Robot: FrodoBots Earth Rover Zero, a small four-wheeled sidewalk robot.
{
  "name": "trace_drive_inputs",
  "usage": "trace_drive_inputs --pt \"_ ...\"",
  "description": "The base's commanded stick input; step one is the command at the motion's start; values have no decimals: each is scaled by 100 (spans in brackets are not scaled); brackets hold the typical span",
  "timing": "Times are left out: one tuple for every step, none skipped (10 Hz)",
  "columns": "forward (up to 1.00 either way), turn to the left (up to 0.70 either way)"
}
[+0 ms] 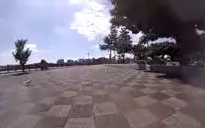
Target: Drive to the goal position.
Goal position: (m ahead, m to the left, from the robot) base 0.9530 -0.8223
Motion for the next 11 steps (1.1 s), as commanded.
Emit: trace_drive_inputs --pt "70 0" --pt "70 0" --pt "70 0" --pt "70 1" --pt "70 2" --pt "70 2" --pt "70 3" --pt "70 4" --pt "70 4" --pt "70 5" --pt "70 6"
